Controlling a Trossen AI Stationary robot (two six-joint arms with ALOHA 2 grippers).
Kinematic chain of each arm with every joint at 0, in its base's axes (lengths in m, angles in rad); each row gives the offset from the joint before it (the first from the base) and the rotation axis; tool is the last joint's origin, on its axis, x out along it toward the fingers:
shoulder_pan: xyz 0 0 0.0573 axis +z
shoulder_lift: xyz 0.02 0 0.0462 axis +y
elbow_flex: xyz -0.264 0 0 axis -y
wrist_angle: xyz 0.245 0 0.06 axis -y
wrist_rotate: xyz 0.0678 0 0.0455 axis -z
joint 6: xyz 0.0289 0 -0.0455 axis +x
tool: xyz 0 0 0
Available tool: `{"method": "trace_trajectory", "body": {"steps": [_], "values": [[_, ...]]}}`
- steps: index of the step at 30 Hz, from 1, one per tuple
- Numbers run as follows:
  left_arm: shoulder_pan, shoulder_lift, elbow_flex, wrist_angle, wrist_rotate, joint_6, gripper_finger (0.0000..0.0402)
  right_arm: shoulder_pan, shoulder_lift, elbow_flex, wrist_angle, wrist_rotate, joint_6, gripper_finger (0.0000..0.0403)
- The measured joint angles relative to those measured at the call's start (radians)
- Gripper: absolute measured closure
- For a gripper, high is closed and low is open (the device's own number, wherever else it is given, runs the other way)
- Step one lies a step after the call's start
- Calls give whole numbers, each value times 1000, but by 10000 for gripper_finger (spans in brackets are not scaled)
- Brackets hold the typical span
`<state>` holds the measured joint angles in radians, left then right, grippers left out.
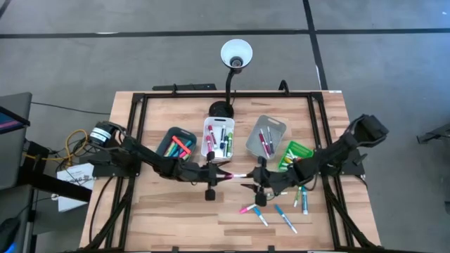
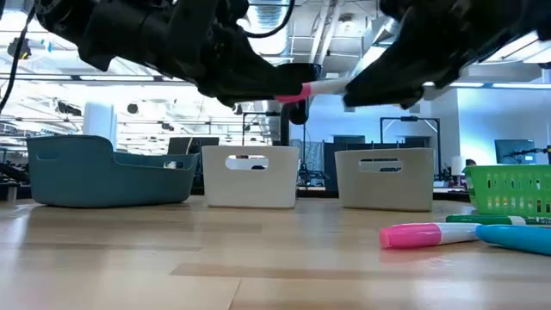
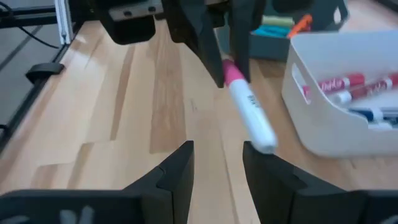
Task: Pick & Place Markers
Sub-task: Put the top pink mini marker into the green bin
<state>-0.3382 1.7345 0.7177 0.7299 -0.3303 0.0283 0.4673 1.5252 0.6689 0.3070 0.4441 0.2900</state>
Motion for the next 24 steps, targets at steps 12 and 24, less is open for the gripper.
{"method": "trace_trajectory", "body": {"steps": [12,24], "values": [[-4,-2,-25,9,7,70,363,-43,118,0,211,4,-107,257],[-4,-2,-27,10,8,73,361,-54,117,1,273,0,-106,281]]}}
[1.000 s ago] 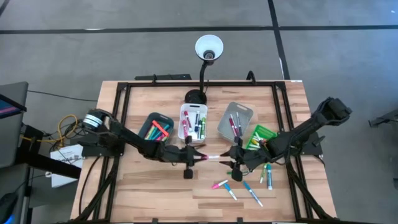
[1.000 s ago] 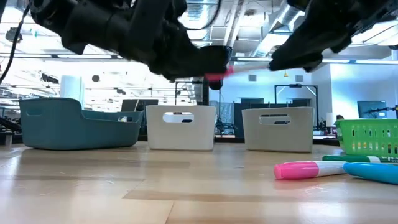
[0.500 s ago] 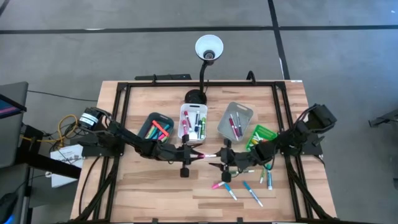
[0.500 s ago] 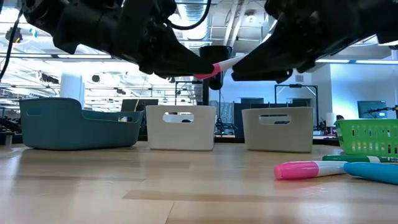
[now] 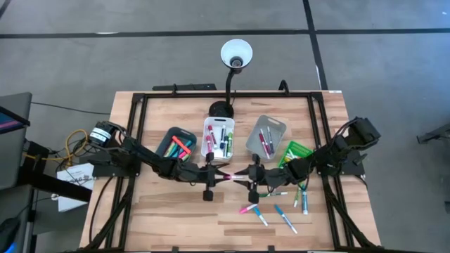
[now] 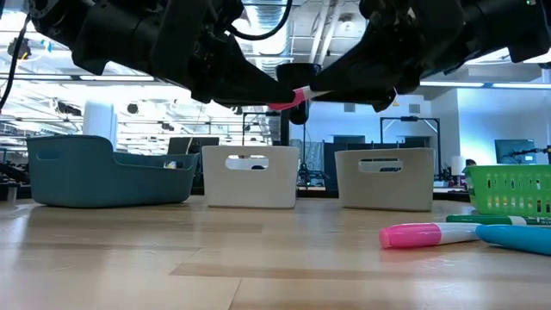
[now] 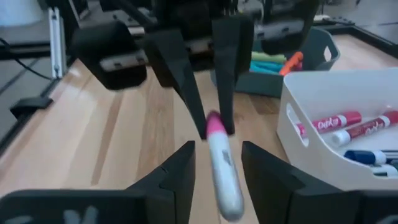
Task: Pick & Place Markers
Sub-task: Put the top pink mini marker into the green bin
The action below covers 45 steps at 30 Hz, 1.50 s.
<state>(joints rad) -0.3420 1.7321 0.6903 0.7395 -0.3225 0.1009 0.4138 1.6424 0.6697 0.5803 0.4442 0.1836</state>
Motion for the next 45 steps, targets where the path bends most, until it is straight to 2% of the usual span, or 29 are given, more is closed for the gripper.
{"method": "trace_trajectory", "body": {"steps": [20,23,27,35,41,45], "values": [[0,0,-2,1,0,-1,346,5,-1,0,-1,-1,-6,369],[2,0,-2,1,0,-11,335,5,-1,0,-3,0,-5,371],[2,0,-2,2,-4,-31,316,5,-1,0,-20,-1,31,355],[3,0,-2,4,-28,-39,282,5,-34,0,-195,-5,161,368],[3,0,-2,2,-27,-39,277,37,-217,0,-415,-10,273,358],[3,0,-2,1,-27,-39,279,89,-366,0,-633,27,347,353]]}}
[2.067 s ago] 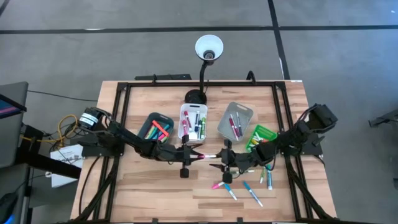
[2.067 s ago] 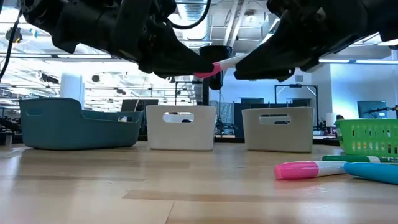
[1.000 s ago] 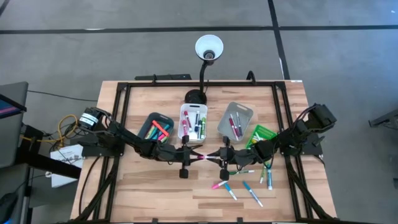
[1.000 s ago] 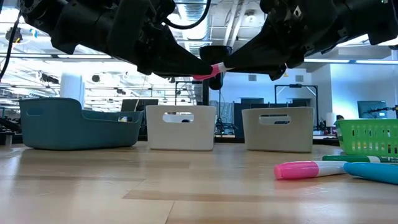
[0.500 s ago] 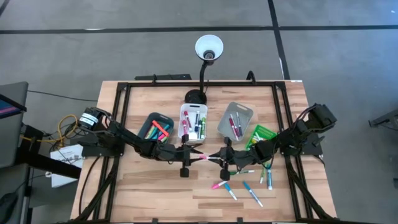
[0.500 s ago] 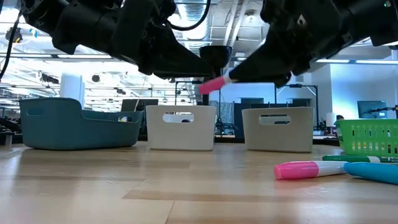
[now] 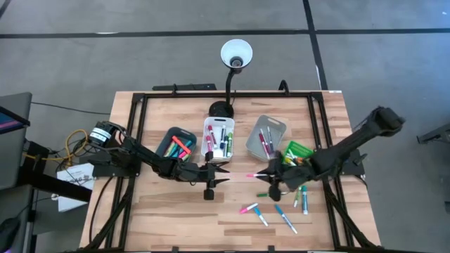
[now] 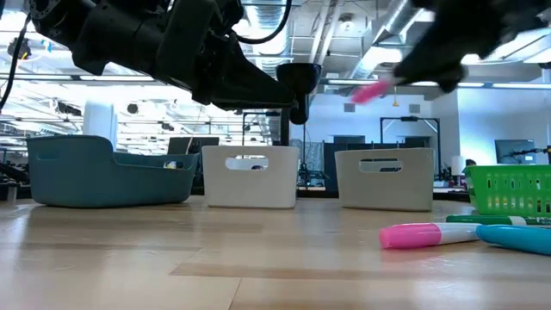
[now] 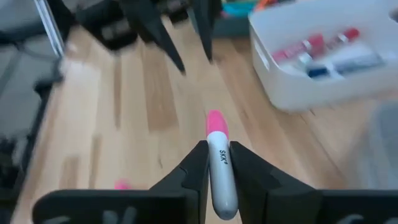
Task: Pick & Place Markers
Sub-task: Put the top pink mini marker into the green bin
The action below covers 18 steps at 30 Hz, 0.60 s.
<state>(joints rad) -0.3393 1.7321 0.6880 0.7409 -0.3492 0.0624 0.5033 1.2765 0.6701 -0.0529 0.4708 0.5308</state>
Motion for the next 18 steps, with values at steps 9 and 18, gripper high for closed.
{"method": "trace_trajectory", "body": {"steps": [9,18], "values": [[5,0,0,0,2,0,277,151,-242,0,-609,70,411,372],[23,0,0,0,1,-16,280,268,-309,0,-1008,77,789,355]]}}
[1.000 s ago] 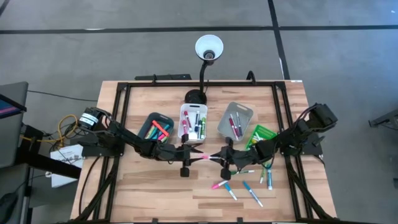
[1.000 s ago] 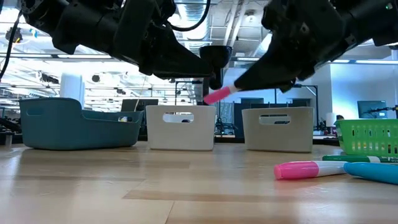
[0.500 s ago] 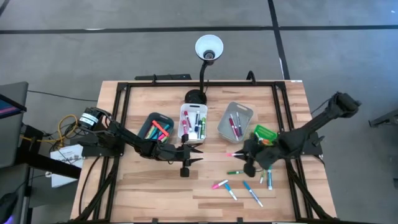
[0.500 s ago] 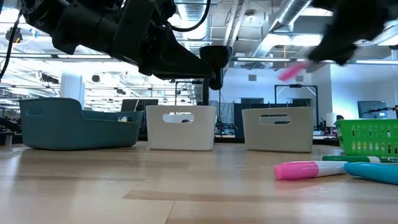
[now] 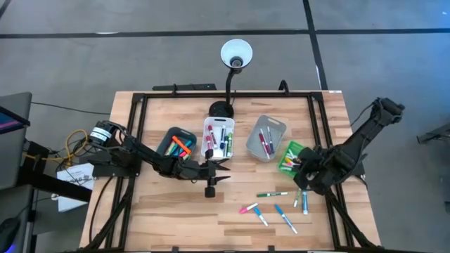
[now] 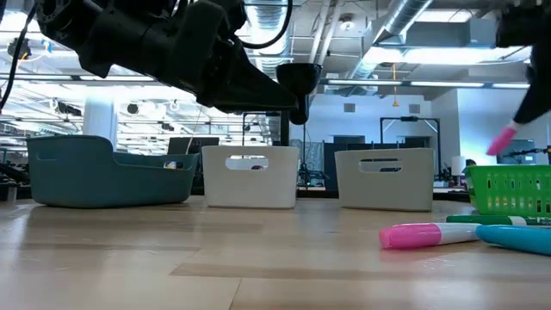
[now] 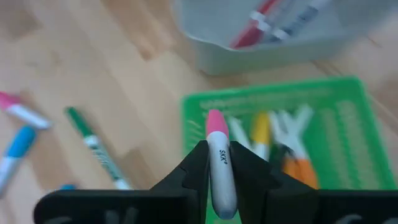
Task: Pick & Place Markers
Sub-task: Put the top pink mini marker into the green bin, then put the light blue dry erase marker into the white bin
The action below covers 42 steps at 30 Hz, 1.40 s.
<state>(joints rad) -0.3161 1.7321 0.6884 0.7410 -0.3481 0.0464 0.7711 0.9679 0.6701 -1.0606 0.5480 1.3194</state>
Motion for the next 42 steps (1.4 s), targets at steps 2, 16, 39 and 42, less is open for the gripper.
{"method": "trace_trajectory", "body": {"steps": [2,16,39,42], "values": [[3,0,0,0,0,-15,280,14,2,-8,-41,0,87,362],[4,0,0,0,0,-29,280,-28,2,-136,54,7,131,312],[4,0,0,6,6,-29,280,-207,1,-38,258,-244,75,274],[4,0,0,5,6,-29,280,-218,1,15,261,-412,110,283]]}}
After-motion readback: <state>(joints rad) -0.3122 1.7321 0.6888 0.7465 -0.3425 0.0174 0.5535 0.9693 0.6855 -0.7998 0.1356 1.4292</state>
